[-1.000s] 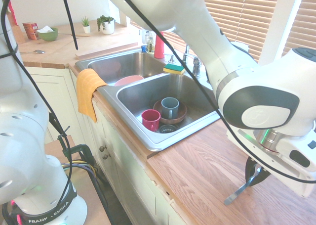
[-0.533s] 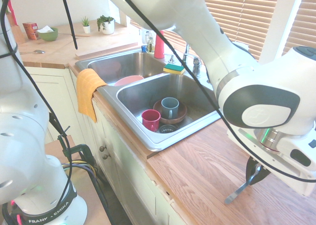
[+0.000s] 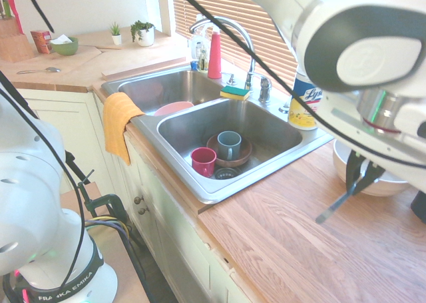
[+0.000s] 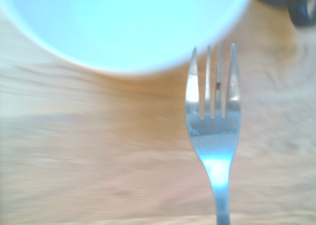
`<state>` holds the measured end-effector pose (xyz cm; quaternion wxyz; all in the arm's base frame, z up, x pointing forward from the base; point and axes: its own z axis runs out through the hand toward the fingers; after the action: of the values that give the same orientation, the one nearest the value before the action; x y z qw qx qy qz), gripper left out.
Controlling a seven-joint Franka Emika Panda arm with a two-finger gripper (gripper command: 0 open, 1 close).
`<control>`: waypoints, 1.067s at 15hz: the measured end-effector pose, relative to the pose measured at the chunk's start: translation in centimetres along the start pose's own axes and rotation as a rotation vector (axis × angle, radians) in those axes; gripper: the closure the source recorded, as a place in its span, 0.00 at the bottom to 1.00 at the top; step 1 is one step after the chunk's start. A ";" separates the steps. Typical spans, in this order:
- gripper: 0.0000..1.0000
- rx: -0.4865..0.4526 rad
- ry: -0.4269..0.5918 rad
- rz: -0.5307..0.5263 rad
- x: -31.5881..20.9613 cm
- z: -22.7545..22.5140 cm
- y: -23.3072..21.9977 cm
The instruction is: Put the fork into the sink
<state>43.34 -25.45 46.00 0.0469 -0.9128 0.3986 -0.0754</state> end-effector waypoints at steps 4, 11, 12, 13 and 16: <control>1.00 -0.033 -0.023 -0.026 -6.2 -0.7 -10.9; 1.00 -0.067 0.002 -0.032 -18.6 5.3 -25.9; 1.00 -0.073 0.006 -0.021 -19.5 7.1 -27.0; 1.00 -0.078 0.002 -0.013 -20.3 9.0 -27.9; 1.00 -0.093 -0.015 0.006 -22.5 14.8 -29.5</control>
<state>52.14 11.44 33.46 0.0076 -0.9133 0.4043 -0.0496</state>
